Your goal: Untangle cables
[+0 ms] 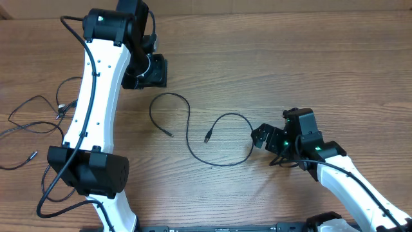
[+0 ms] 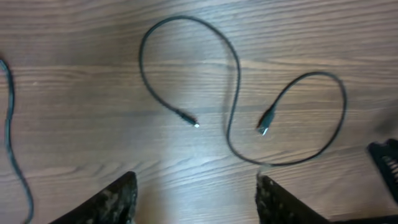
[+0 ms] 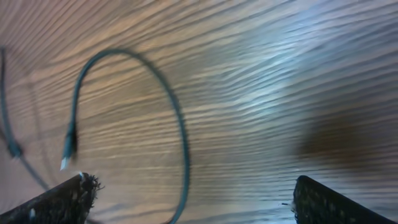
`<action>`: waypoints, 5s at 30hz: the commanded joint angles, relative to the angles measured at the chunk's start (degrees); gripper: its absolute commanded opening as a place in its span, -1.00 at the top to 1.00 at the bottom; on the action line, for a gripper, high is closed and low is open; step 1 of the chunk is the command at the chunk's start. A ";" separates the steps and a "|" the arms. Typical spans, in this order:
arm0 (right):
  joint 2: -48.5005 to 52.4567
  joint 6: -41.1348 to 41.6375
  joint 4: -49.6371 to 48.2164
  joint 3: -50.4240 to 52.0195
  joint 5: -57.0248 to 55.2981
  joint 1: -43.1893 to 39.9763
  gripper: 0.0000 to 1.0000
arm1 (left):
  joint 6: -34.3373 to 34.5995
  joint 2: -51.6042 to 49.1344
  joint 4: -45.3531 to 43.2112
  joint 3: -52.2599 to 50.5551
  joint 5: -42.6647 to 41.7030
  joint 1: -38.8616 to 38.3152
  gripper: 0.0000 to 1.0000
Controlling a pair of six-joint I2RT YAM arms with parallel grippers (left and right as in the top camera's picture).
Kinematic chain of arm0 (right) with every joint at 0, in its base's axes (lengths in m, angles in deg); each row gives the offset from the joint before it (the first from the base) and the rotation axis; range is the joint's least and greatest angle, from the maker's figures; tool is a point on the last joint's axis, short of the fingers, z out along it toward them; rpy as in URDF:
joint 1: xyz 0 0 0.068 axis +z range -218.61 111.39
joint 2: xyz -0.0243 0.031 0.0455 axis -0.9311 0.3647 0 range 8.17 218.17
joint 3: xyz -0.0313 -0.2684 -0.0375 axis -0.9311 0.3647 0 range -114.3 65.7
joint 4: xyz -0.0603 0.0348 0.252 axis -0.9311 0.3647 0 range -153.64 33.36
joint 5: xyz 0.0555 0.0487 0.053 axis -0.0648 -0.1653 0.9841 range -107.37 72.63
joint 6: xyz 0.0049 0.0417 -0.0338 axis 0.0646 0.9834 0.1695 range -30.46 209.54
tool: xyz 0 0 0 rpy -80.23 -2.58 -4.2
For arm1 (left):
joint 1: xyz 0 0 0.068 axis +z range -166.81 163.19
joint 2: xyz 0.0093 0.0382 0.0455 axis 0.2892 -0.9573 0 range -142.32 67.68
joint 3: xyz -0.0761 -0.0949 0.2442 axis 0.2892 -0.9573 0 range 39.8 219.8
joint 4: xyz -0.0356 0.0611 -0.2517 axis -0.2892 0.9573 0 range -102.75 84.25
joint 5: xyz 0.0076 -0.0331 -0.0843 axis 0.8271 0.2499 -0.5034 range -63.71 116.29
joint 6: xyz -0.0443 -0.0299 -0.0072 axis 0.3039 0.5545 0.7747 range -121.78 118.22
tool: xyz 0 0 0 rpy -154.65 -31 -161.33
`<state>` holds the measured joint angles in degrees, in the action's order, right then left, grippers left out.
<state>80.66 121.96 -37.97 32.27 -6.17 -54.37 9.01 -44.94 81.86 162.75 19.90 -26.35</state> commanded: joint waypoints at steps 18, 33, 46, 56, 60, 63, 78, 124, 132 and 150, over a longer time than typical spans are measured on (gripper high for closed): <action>-0.24 -2.54 4.72 -4.15 -4.13 -4.68 -1.00 | 2.84 10.45 -4.26 -16.94 6.99 -7.28 -0.10; -0.24 -2.49 4.70 -4.15 -4.11 -4.68 -1.00 | 8.13 43.12 -36.39 -53.37 7.21 -7.10 -0.67; -0.24 -2.49 5.51 -4.15 -4.11 -4.68 -1.00 | 8.11 34.86 -62.62 -57.29 2.16 -7.13 -0.91; -0.24 -2.49 5.75 -4.15 -4.11 -4.68 -1.00 | 8.09 19.37 -65.22 -57.29 0.79 -9.03 -0.79; -0.24 -2.49 5.77 -4.15 -4.13 -4.68 -1.00 | 8.07 13.92 -65.33 -57.29 0.59 -10.21 -0.80; -0.24 -2.49 5.75 -4.15 -4.13 -4.68 -1.00 | 8.09 10.80 -65.11 -57.29 0.31 -11.15 -0.77; -0.24 -2.49 5.79 -4.15 -4.11 -4.68 -1.00 | 8.11 6.16 -56.37 -57.29 0.42 -14.29 0.29; -0.24 -2.51 7.67 -4.15 -4.13 -4.68 -1.00 | 8.07 14.16 -27.32 0.09 35.63 14.53 0.91; -0.24 -2.51 7.65 -4.15 -4.13 -4.68 -1.00 | 8.13 14.19 -27.04 6.88 35.23 25.11 0.91; -0.24 -2.49 7.65 -4.15 -4.13 -4.68 -1.00 | 10.69 14.10 -22.16 6.95 33.59 26.77 0.92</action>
<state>80.66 119.69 -30.04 29.73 -9.88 -58.83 18.74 -31.54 59.74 168.55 53.52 0.19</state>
